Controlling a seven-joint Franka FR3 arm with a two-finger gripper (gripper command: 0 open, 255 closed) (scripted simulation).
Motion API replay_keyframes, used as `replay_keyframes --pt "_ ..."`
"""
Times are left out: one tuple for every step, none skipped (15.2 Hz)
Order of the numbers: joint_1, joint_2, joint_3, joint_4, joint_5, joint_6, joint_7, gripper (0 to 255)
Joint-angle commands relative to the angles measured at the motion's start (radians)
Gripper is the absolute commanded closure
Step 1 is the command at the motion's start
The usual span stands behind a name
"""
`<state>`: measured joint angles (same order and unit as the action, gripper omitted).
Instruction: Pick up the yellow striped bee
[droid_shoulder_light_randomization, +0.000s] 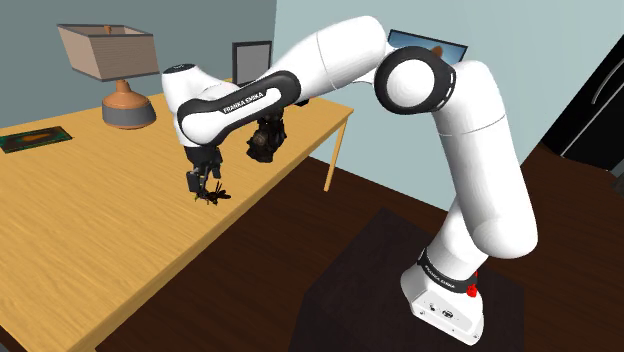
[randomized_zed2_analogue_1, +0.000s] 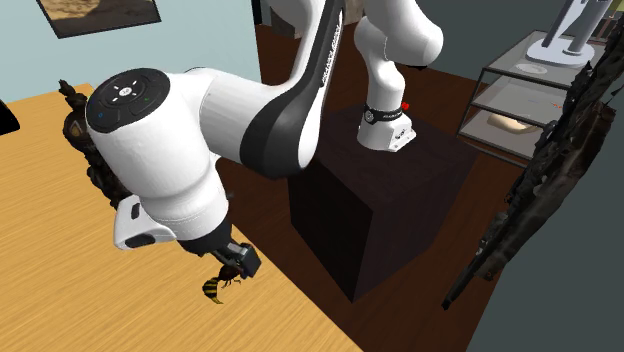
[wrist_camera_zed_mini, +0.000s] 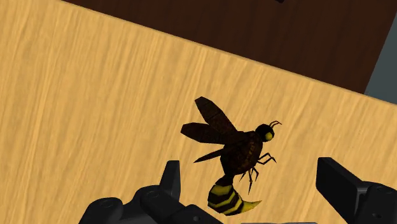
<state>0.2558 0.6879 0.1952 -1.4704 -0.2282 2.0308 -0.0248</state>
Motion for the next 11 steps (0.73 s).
replay_keyframes --pt "0.01 0.032 -0.002 0.025 -0.007 0.007 0.004 0" --pt "0.01 0.039 -0.003 0.023 -0.008 0.016 0.005 0" --pt "0.011 0.046 -0.004 0.021 -0.01 0.025 0.007 0" --pt "0.011 0.053 -0.005 0.019 -0.012 0.033 0.008 0" --pt "0.012 0.061 -0.007 0.019 -0.013 0.042 0.01 0" --pt "0.013 0.069 -0.008 0.017 -0.015 0.051 0.011 0" --pt "0.013 0.074 -0.008 0.017 -0.016 0.055 0.012 0" --pt "0.013 0.074 -0.008 0.017 -0.016 0.055 0.012 0" --pt "0.014 0.077 -0.009 0.023 -0.016 0.053 0.012 255" --pt "0.014 0.077 -0.009 0.022 -0.016 0.054 0.012 255" --pt "0.014 0.077 -0.009 0.022 -0.016 0.054 0.012 255"
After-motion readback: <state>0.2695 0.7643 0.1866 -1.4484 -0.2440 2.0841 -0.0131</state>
